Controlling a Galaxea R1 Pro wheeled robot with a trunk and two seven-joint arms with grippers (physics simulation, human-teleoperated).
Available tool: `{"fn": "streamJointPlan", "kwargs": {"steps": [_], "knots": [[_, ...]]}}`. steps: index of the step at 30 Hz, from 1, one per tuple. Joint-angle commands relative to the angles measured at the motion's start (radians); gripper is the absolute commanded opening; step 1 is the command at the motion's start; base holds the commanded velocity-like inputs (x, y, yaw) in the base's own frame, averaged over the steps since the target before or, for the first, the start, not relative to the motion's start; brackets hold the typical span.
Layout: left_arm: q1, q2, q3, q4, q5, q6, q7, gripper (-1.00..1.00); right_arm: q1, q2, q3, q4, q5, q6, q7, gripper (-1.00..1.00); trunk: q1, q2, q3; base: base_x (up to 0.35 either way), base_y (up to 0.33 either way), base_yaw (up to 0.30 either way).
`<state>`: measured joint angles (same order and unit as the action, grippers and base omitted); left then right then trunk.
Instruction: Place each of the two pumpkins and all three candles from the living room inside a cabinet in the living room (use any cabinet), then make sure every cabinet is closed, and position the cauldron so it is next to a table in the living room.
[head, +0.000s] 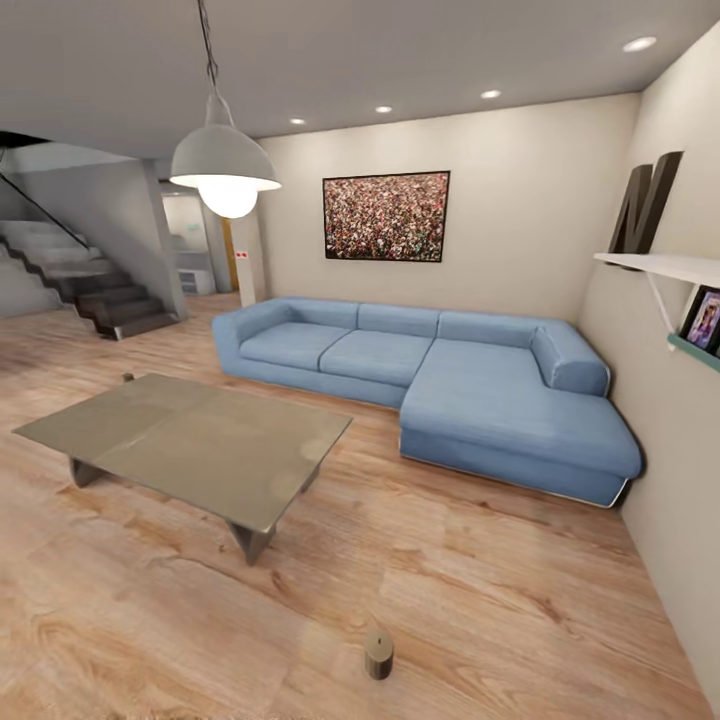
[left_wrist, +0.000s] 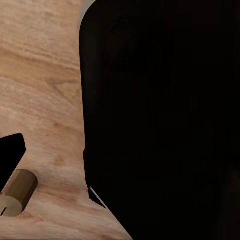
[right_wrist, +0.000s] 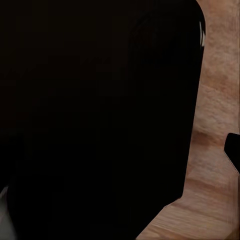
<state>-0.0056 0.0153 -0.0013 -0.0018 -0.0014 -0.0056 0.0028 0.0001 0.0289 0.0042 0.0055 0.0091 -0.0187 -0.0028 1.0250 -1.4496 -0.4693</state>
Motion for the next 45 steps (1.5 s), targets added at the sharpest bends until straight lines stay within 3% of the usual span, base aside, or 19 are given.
{"fn": "streamJointPlan", "kwargs": {"steps": [1,45], "knots": [[-0.001,0.000,0.000,0.000,0.000,-0.001,0.000,1.00,0.000,0.000,0.000,0.001,0.001,-0.002,0.000,1.00,0.000,0.000,-0.001,0.000,0.000,0.280],[-0.001,0.000,0.001,0.000,0.000,-0.008,0.000,1.00,0.000,-0.001,-0.008,0.007,-0.009,-0.001,-0.006,1.00,0.000,0.000,-0.001,0.000,0.000,0.279]]}}
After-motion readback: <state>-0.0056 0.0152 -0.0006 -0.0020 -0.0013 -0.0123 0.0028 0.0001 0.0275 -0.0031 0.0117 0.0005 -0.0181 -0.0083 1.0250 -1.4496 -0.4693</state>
